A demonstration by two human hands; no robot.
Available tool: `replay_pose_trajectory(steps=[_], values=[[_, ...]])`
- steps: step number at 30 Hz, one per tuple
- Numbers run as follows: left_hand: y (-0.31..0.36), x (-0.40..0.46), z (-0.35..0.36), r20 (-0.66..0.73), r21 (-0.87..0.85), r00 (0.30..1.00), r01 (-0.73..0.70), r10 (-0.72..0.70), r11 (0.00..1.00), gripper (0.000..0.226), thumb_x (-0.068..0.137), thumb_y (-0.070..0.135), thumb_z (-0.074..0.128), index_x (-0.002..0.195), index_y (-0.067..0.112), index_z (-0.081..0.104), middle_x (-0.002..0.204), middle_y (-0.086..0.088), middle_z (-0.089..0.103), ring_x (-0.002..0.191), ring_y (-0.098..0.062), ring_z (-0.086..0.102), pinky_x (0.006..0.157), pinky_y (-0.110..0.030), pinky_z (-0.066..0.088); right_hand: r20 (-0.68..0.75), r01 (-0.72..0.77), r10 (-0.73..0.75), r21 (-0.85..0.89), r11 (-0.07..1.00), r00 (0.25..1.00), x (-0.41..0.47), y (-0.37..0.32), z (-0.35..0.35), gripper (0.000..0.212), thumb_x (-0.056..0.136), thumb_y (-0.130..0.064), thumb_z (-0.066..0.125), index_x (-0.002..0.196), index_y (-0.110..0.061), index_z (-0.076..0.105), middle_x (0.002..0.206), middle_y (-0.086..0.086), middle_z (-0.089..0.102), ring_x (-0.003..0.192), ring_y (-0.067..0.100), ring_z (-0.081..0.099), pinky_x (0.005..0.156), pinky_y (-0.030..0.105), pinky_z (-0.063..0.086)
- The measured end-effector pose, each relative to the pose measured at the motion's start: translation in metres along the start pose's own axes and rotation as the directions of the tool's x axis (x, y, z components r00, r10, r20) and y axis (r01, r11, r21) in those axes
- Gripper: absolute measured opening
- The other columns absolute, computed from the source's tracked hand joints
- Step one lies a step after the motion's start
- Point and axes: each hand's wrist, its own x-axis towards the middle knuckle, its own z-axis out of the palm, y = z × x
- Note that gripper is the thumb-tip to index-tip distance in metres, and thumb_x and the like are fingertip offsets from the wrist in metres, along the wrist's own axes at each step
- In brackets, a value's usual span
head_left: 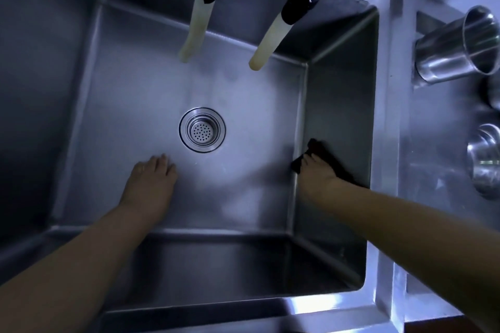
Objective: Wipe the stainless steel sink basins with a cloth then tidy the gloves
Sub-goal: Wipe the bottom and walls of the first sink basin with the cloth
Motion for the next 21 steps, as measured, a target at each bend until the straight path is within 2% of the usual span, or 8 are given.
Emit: replay_pose_trajectory(steps=[2, 4, 6, 8, 10, 12, 15, 21], values=[[0.001, 0.001, 0.000, 0.027, 0.031, 0.999, 0.033, -0.034, 0.999, 0.057, 0.095, 0.015, 0.034, 0.148, 0.009, 0.014, 0.157, -0.017, 0.004, 0.143, -0.033, 0.011, 0.113, -0.044, 0.016, -0.100, 0.033, -0.031, 0.015, 0.999, 0.994, 0.017, 0.000, -0.009, 0.053, 0.099, -0.012, 0.032, 0.146, 0.003, 0.015, 0.154, 0.019, 0.019, 0.143, 0.034, 0.013, 0.118, 0.045, 0.000], [0.001, 0.004, 0.002, 0.061, 0.040, 0.996, 0.063, -0.066, 0.997, 0.058, 0.096, 0.015, 0.032, 0.149, 0.010, 0.009, 0.157, -0.018, 0.000, 0.143, -0.036, 0.008, 0.114, -0.048, 0.014, -0.191, 0.039, 0.007, 0.237, 0.971, 0.982, 0.028, -0.013, 0.003, 0.057, 0.096, -0.004, 0.030, 0.147, 0.006, 0.006, 0.156, 0.023, 0.009, 0.145, 0.033, 0.006, 0.119, 0.040, -0.002], [-0.001, 0.007, 0.005, 0.082, 0.031, 0.993, 0.084, -0.086, 0.996, 0.060, 0.095, 0.013, 0.032, 0.149, 0.010, 0.004, 0.157, -0.020, -0.002, 0.143, -0.039, 0.007, 0.114, -0.050, 0.015, -0.142, 0.035, 0.037, 0.471, 0.881, 0.989, 0.022, -0.043, 0.026, 0.067, 0.092, -0.001, 0.035, 0.146, 0.006, -0.005, 0.156, 0.024, -0.007, 0.145, 0.034, -0.006, 0.117, 0.034, -0.008], [-0.002, 0.010, 0.008, 0.109, 0.025, 0.990, 0.085, -0.087, 0.996, 0.063, 0.095, 0.012, 0.032, 0.149, 0.010, 0.000, 0.157, -0.021, -0.004, 0.142, -0.041, 0.007, 0.114, -0.051, 0.016, -0.046, 0.018, 0.012, 0.605, 0.796, 0.999, 0.011, -0.081, 0.055, 0.077, 0.096, -0.018, 0.041, 0.144, 0.005, -0.015, 0.151, 0.028, -0.021, 0.142, 0.039, -0.018, 0.115, 0.036, -0.012], [-0.002, 0.014, 0.012, 0.123, 0.001, 0.989, 0.087, -0.086, 0.996, 0.065, 0.095, 0.010, 0.031, 0.149, 0.009, -0.004, 0.156, -0.021, -0.007, 0.142, -0.042, 0.004, 0.114, -0.049, 0.016, 0.014, -0.020, 0.015, 0.640, 0.768, 1.000, 0.012, -0.109, 0.076, 0.090, 0.096, -0.044, 0.039, 0.142, 0.003, -0.022, 0.149, 0.027, -0.027, 0.139, 0.041, -0.024, 0.114, 0.042, -0.012], [-0.002, 0.017, 0.014, 0.131, -0.053, 0.988, 0.091, -0.084, 0.994, 0.067, 0.095, 0.008, 0.033, 0.149, 0.008, -0.006, 0.156, -0.022, -0.010, 0.143, -0.043, 0.001, 0.115, -0.045, 0.015, -0.031, -0.068, 0.117, 0.658, 0.750, 0.993, 0.030, -0.113, 0.080, 0.094, 0.094, -0.054, 0.036, 0.142, 0.000, -0.023, 0.151, 0.025, -0.025, 0.140, 0.039, -0.022, 0.115, 0.042, -0.010], [-0.003, 0.019, 0.015, 0.149, -0.102, 0.986, 0.095, -0.079, 0.990, 0.075, 0.094, 0.009, 0.042, 0.149, 0.009, -0.009, 0.156, -0.021, -0.014, 0.143, -0.043, -0.003, 0.116, -0.042, 0.014, -0.179, -0.085, 0.304, 0.722, 0.687, 0.936, 0.066, -0.097, 0.060, 0.090, 0.093, -0.053, 0.039, 0.146, -0.003, -0.013, 0.155, 0.022, -0.016, 0.144, 0.036, -0.015, 0.116, 0.041, -0.005], [-0.007, 0.026, 0.020, 0.140, -0.172, 0.986, 0.111, -0.088, 0.979, 0.071, 0.094, 0.006, 0.035, 0.150, 0.014, -0.009, 0.157, -0.015, -0.014, 0.144, -0.039, -0.005, 0.116, -0.039, 0.011, -0.392, -0.046, 0.436, 0.698, 0.715, 0.810, 0.146, -0.047, -0.001, 0.081, 0.093, -0.045, 0.043, 0.149, -0.001, 0.005, 0.157, 0.022, 0.003, 0.146, 0.033, 0.001, 0.116, 0.040, 0.006]])
